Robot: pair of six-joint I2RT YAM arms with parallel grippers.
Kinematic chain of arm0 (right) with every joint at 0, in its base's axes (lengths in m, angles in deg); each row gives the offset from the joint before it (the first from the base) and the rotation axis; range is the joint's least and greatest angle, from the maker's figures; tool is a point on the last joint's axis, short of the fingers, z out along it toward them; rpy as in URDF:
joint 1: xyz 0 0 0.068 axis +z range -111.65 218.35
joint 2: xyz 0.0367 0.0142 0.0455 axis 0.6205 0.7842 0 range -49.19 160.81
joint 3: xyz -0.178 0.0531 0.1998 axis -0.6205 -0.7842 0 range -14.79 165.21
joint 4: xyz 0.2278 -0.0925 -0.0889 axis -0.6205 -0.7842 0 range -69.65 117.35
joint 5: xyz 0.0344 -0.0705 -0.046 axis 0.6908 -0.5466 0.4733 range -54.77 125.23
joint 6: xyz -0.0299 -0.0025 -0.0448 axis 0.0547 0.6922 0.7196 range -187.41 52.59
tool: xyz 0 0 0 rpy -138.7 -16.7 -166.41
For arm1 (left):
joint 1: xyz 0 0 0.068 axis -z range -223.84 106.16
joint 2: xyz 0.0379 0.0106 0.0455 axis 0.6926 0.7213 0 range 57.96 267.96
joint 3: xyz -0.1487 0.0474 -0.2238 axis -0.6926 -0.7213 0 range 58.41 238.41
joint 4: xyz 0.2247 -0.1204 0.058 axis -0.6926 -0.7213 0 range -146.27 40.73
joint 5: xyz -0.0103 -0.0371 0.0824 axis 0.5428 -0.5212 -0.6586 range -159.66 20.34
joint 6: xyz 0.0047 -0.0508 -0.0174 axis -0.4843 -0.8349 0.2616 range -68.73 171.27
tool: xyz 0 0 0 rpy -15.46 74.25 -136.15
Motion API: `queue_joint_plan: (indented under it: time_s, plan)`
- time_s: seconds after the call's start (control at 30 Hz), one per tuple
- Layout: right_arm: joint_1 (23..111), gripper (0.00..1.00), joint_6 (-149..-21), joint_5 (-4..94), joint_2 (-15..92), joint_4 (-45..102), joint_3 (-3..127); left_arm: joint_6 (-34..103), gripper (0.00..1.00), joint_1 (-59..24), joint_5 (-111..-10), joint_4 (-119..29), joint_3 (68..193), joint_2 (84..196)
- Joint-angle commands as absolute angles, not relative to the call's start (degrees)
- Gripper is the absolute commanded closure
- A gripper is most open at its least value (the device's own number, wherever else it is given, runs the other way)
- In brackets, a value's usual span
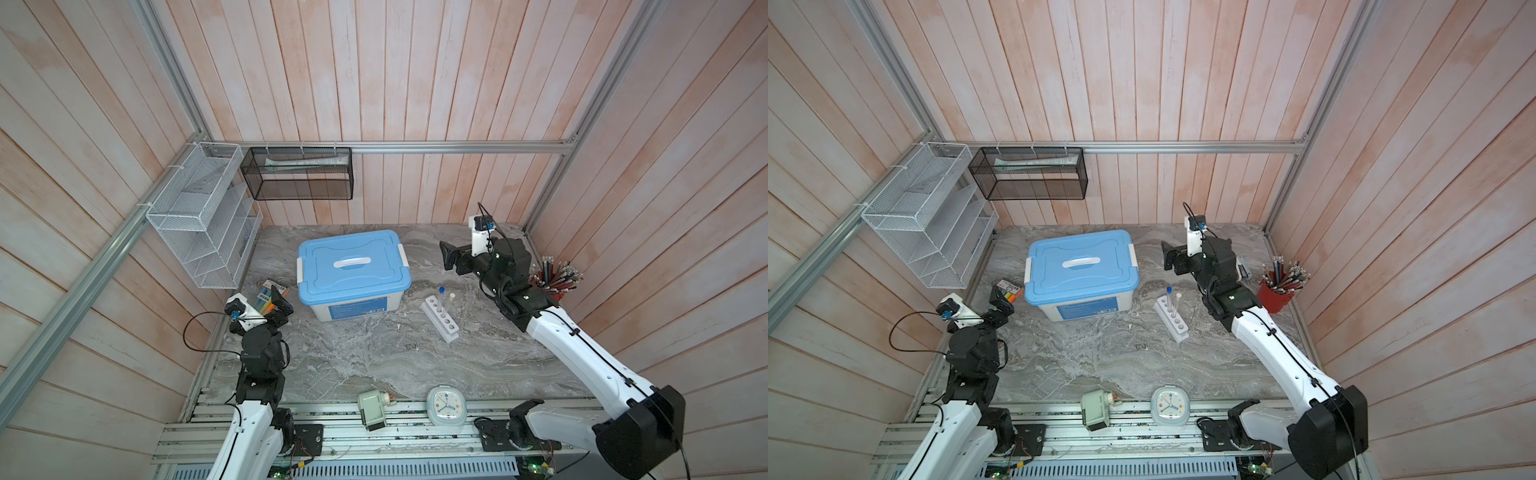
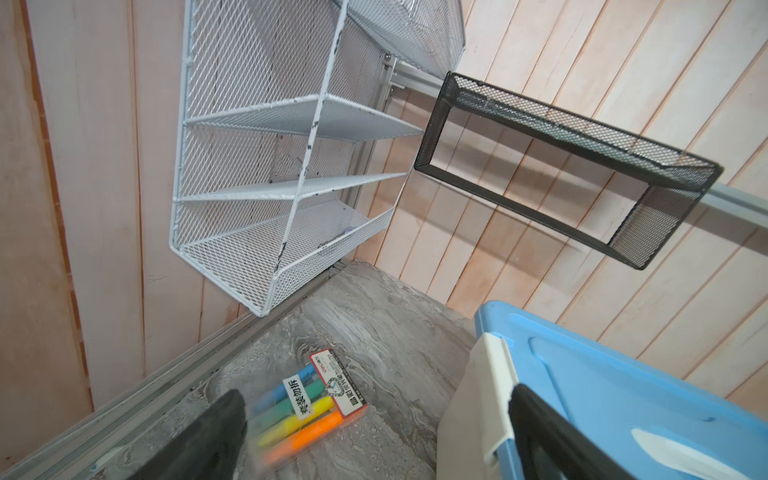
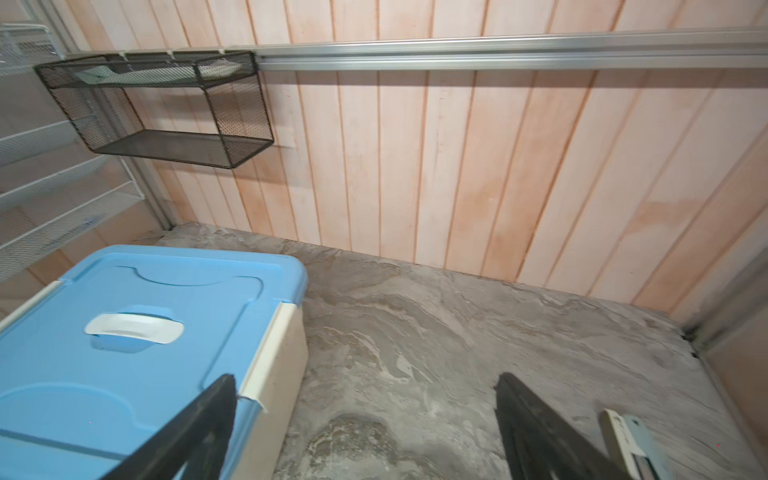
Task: Organize the chemistry lab equipment
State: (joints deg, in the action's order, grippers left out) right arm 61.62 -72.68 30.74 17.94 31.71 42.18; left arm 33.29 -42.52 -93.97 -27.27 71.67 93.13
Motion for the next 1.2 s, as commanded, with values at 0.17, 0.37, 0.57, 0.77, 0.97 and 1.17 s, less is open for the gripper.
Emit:
queue_joint_plan:
  time_s: [0.17, 0.37, 0.57, 0.77, 0.97, 1.17]
  plan:
    - [53.9, 0.02, -75.2, 28.2, 12.9, 39.9, 28.5, 36.1, 0.00, -41.9, -97.0, -23.9, 68.0, 95.4]
    - [51.9, 0.02, -71.8, 22.3, 10.1, 55.0, 15.0, 38.8, 0.00, -41.9, -93.7, -19.7, 65.6, 98.8]
    - [49.6, 0.02, -71.2, 19.2, 11.8, 61.3, 9.4, 43.5, 0.00, -41.9, -88.4, -10.2, 62.7, 106.4]
    - [46.3, 0.02, -72.5, 17.8, 16.0, 69.9, 4.8, 45.9, 0.00, -41.9, -85.8, -1.0, 62.3, 114.0]
    - [44.3, 0.04, -71.2, 16.4, 24.3, 80.6, 2.9, 46.5, 0.00, -43.7, -83.0, 6.8, 64.8, 123.5]
    - [41.1, 0.06, -69.3, 17.5, 26.1, 89.8, -2.2, 46.5, 0.00, -46.8, -76.3, 10.2, 69.3, 132.0]
